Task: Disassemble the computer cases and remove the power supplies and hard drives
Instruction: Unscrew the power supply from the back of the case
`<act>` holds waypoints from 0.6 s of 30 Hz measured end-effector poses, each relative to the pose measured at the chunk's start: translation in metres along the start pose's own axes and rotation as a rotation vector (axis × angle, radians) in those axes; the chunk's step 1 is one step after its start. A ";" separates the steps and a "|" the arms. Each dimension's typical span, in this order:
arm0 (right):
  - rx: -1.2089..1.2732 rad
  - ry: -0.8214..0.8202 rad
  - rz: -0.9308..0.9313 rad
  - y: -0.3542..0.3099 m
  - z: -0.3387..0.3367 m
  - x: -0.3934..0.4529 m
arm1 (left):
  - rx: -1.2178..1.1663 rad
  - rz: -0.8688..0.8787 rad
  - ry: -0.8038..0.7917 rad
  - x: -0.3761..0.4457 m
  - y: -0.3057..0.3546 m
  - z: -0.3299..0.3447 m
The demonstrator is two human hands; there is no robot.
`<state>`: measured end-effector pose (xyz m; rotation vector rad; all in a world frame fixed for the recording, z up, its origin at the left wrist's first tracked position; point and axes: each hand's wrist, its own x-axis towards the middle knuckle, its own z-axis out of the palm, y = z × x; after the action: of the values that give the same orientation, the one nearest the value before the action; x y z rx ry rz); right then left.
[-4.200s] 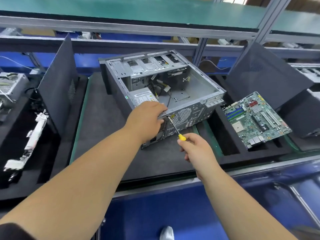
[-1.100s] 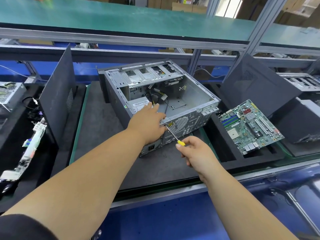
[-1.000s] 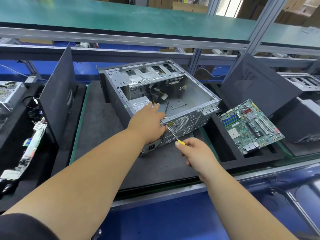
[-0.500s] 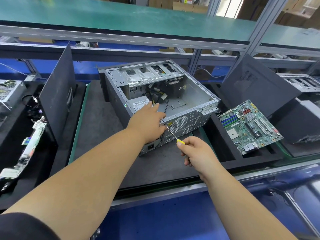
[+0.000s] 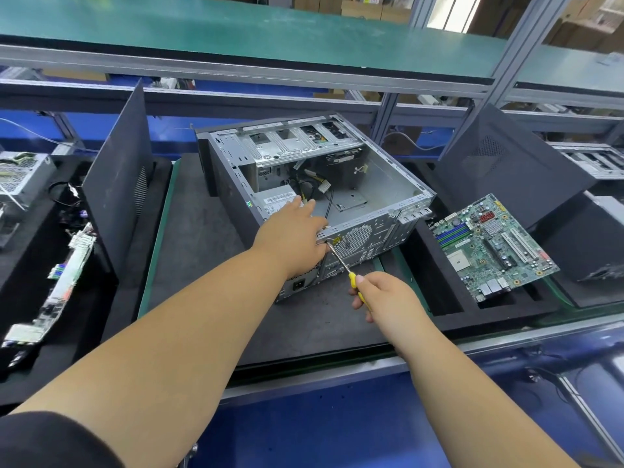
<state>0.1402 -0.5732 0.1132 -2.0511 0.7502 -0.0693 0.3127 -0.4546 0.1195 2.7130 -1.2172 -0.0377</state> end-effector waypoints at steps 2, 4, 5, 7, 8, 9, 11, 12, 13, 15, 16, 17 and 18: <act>0.031 0.015 -0.009 0.001 0.000 0.000 | -0.003 0.001 0.002 0.000 0.000 0.000; 0.080 0.021 0.002 0.002 0.001 0.000 | 0.004 0.006 0.001 -0.001 0.001 -0.001; 0.097 0.020 0.001 0.003 0.001 -0.001 | 0.006 0.007 -0.002 -0.001 0.001 -0.001; 0.101 0.025 -0.018 0.004 0.002 -0.002 | 0.009 0.006 -0.006 -0.001 0.001 -0.001; 0.093 0.031 -0.027 0.004 0.002 -0.002 | 0.012 0.005 -0.005 -0.001 0.001 -0.001; 0.089 0.038 -0.031 0.004 0.002 -0.002 | 0.015 0.004 -0.005 -0.001 0.001 -0.002; 0.100 0.050 -0.030 0.004 0.003 -0.001 | 0.020 0.004 -0.002 -0.001 0.001 -0.002; 0.109 0.052 -0.027 0.003 0.003 -0.001 | 0.022 0.005 -0.001 -0.001 0.001 -0.001; 0.114 0.053 -0.023 0.003 0.004 -0.001 | 0.023 0.006 0.001 0.000 0.001 -0.001; 0.112 0.050 0.006 0.002 0.003 -0.001 | 0.024 0.007 0.003 0.000 0.001 -0.001; 0.105 0.041 0.032 0.001 0.003 -0.001 | 0.024 0.007 0.002 -0.001 0.001 -0.001; 0.100 0.025 0.065 -0.001 0.003 0.000 | 0.021 0.004 -0.001 -0.001 0.001 -0.002; 0.106 0.003 0.099 -0.002 0.002 0.000 | 0.012 0.001 -0.006 -0.002 0.001 -0.003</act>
<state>0.1419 -0.5704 0.1136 -1.9110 0.8311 -0.0549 0.3105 -0.4533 0.1227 2.7242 -1.2246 -0.0383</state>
